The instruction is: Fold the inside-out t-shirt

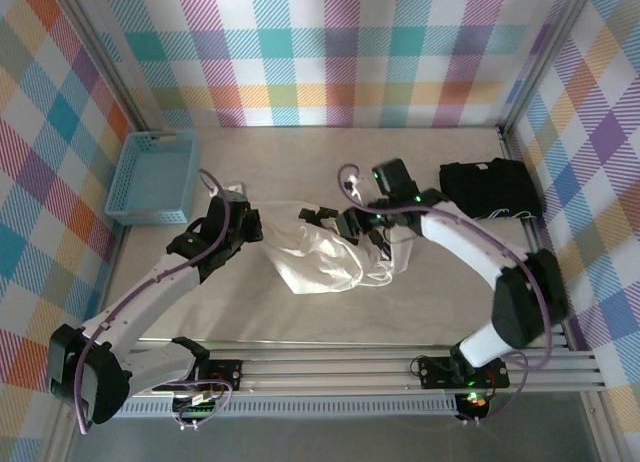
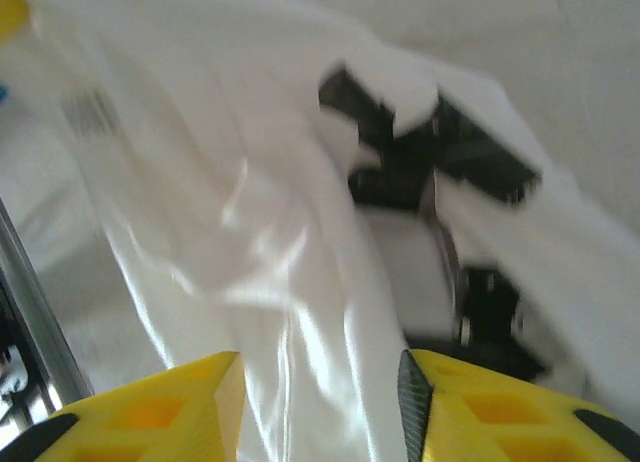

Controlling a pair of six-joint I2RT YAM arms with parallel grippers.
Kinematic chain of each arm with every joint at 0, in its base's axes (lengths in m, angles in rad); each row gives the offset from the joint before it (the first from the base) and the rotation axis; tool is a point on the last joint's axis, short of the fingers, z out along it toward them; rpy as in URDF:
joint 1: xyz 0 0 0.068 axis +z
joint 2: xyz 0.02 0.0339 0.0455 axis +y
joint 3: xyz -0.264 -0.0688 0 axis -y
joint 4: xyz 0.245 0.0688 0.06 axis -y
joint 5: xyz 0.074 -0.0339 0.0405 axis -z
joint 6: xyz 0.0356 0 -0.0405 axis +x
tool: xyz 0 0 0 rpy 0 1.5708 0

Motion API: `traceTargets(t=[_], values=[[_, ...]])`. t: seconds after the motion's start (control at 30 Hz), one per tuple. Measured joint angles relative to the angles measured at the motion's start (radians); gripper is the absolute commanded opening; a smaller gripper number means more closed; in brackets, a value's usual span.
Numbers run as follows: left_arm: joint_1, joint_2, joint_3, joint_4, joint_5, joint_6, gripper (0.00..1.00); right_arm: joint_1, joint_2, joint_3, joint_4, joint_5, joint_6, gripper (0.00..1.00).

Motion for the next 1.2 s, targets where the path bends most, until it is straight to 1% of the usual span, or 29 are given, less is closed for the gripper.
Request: traceTargets(t=[0.03, 0.07, 0.13, 0.17, 0.23, 0.27, 0.3, 0.37, 0.43, 0.53, 0.6, 0.67, 0.73, 0.83, 0.87, 0.9, 0.93, 1.07, 1.17, 1.2], values=[[0.0, 0.004, 0.0, 0.0, -0.008, 0.001, 0.16, 0.003, -0.029, -0.044, -0.001, 0.009, 0.005, 0.48], [0.0, 0.01, 0.0, 0.0, -0.021, 0.0, 0.25, 0.01, -0.057, -0.098, 0.003, 0.019, 0.019, 0.49], [0.0, 0.026, 0.0, 0.0, -0.039, -0.005, 0.53, 0.021, -0.079, -0.188, 0.01, 0.031, 0.045, 0.5], [0.0, 0.03, 0.0, -0.001, -0.043, -0.007, 0.61, 0.027, -0.079, -0.22, 0.014, 0.033, 0.056, 0.51], [-0.003, 0.034, -0.001, -0.005, -0.048, -0.005, 0.71, 0.037, -0.064, -0.26, 0.018, 0.036, 0.077, 0.51], [-0.011, 0.034, -0.001, -0.007, -0.052, -0.003, 0.76, 0.042, -0.053, -0.265, 0.021, 0.04, 0.082, 0.48], [-0.022, 0.032, -0.004, -0.009, -0.059, 0.0, 0.8, 0.044, -0.04, -0.266, 0.03, 0.045, 0.086, 0.41], [-0.068, 0.014, -0.025, 0.001, -0.058, 0.002, 0.83, 0.047, -0.026, -0.266, 0.046, 0.063, 0.088, 0.26], [-0.144, -0.026, -0.075, 0.032, -0.008, 0.0, 0.83, 0.05, -0.025, -0.266, 0.053, 0.087, 0.09, 0.14], [-0.253, -0.059, -0.145, 0.118, 0.104, -0.013, 0.81, 0.05, -0.036, -0.267, 0.06, 0.114, 0.085, 0.0], [-0.32, -0.044, -0.167, 0.169, 0.147, -0.019, 0.81, 0.049, -0.055, -0.268, 0.06, 0.128, 0.085, 0.0], [-0.386, -0.006, -0.169, 0.211, 0.167, -0.018, 0.82, 0.045, -0.072, -0.268, 0.06, 0.139, 0.08, 0.0], [-0.452, 0.064, -0.153, 0.236, 0.171, -0.008, 0.83, 0.037, -0.08, -0.268, 0.06, 0.146, 0.073, 0.0], [-0.519, 0.185, -0.097, 0.239, 0.156, 0.004, 0.82, 0.024, -0.087, -0.268, 0.058, 0.145, 0.07, 0.0], [-0.534, 0.221, -0.077, 0.239, 0.148, 0.008, 0.81, 0.019, -0.091, -0.268, 0.058, 0.144, 0.07, 0.0], [-0.547, 0.261, -0.055, 0.24, 0.143, 0.011, 0.76, 0.011, -0.098, -0.268, 0.058, 0.141, 0.07, 0.0], [-0.554, 0.298, -0.032, 0.241, 0.137, 0.013, 0.68, 0.002, -0.108, -0.268, 0.058, 0.137, 0.07, 0.0], [-0.558, 0.408, 0.032, 0.247, 0.111, 0.027, 0.46, -0.019, -0.14, -0.268, 0.058, 0.123, 0.07, 0.0], [-0.558, 0.473, 0.065, 0.25, 0.079, 0.039, 0.28, -0.025, -0.143, -0.268, 0.058, 0.115, 0.07, 0.0], [-0.558, 0.489, 0.072, 0.25, 0.065, 0.042, 0.2, -0.026, -0.143, -0.268, 0.057, 0.112, 0.07, 0.0]])
